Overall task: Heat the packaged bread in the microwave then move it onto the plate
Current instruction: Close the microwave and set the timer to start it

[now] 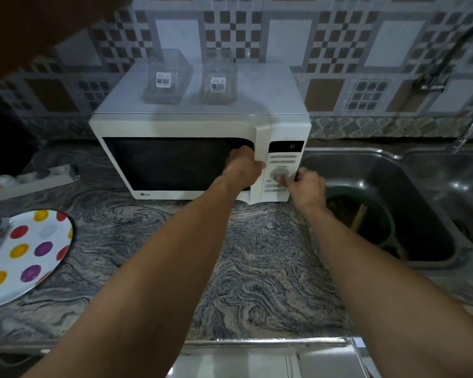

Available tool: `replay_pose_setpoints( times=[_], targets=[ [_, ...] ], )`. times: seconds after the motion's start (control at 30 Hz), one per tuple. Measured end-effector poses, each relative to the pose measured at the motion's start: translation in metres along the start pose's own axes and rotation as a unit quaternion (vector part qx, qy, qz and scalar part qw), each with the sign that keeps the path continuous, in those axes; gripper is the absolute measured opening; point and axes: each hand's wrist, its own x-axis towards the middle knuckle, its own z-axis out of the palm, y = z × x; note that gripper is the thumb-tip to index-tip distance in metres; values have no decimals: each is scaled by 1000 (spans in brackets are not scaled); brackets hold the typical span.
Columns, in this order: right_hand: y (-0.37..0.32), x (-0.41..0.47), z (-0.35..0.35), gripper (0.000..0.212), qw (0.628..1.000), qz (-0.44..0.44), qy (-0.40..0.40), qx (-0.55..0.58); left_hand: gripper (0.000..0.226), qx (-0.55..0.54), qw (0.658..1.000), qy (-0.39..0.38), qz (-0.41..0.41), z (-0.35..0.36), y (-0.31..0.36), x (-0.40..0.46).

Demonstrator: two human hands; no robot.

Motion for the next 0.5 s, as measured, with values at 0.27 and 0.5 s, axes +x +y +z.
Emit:
replay_pose_setpoints(
  times=[0.27,0.5],
  targets=[
    [-1,0,5,43,995,-20,52,-83,31,18,1000,4,-8,0,2,0],
    [-14,-19,3,34,993,22,24,-110,30,16,1000,4,-2,5,-5,-6]
  ],
)
